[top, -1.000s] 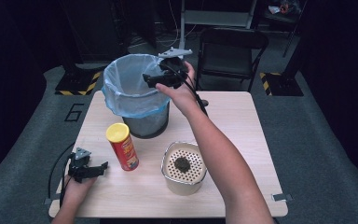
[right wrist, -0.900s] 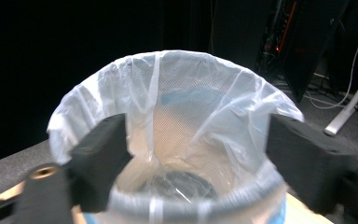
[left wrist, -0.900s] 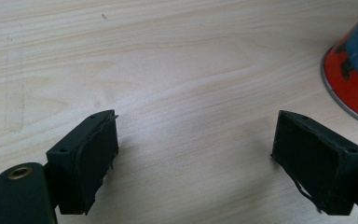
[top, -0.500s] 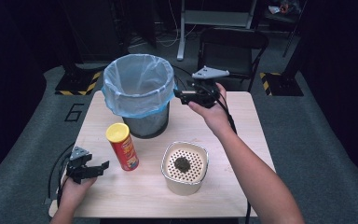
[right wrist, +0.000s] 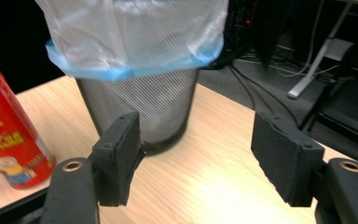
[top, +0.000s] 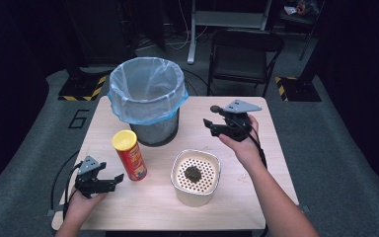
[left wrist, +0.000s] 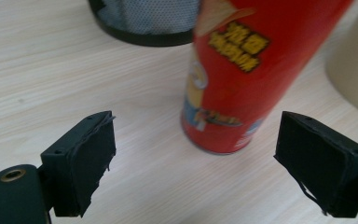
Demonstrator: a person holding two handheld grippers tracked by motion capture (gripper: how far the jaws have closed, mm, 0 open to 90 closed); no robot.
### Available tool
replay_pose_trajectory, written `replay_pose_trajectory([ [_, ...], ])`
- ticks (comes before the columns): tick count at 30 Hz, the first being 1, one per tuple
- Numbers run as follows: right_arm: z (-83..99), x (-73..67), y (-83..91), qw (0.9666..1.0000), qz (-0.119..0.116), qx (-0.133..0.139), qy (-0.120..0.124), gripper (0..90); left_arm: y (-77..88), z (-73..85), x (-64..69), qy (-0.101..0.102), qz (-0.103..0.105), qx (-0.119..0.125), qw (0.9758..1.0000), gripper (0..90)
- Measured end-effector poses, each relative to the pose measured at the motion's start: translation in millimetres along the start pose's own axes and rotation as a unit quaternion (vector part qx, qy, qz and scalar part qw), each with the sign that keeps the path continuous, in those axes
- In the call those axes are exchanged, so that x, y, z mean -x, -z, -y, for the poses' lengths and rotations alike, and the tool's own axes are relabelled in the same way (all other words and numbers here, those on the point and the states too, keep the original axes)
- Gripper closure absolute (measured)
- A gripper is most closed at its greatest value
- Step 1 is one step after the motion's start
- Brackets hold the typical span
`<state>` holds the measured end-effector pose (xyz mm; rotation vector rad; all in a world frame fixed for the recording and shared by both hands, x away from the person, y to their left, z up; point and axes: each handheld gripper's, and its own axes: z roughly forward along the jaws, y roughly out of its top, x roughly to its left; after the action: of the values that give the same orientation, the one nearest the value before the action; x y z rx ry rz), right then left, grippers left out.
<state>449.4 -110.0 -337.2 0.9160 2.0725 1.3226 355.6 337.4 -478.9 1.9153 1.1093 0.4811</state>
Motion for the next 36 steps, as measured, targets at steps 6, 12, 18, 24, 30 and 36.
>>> replay_pose_trajectory([
  [6,23.3,8.2,14.9,0.9997,0.016,0.001,-0.017,32.7,-4.1,-3.5,8.4,0.001,0.015,0.009,0.9998,11.4],
  [12,47.3,21.2,23.2,0.9986,0.029,0.004,-0.044,32.7,-11.8,-7.8,13.1,-0.006,0.037,0.006,0.9993,11.4],
  [18,72.1,34.9,25.4,0.9968,0.036,-0.006,-0.071,32.7,-26.7,-10.4,18.5,-0.014,0.046,-0.004,0.9989,11.4],
  [24,98.1,34.9,30.6,0.9956,0.052,-0.016,-0.076,32.7,-35.5,-11.2,19.8,-0.009,0.035,0.003,0.9994,11.4],
  [30,127.8,27.6,35.4,0.9947,0.064,-0.049,-0.064,32.7,-42.0,-13.1,19.5,-0.008,0.035,0.009,0.9993,12.5],
  [36,146.7,21.6,43.6,0.9936,0.057,-0.057,-0.079,32.6,-48.5,-14.5,18.6,-0.032,0.021,0.016,0.9991,13.9],
])
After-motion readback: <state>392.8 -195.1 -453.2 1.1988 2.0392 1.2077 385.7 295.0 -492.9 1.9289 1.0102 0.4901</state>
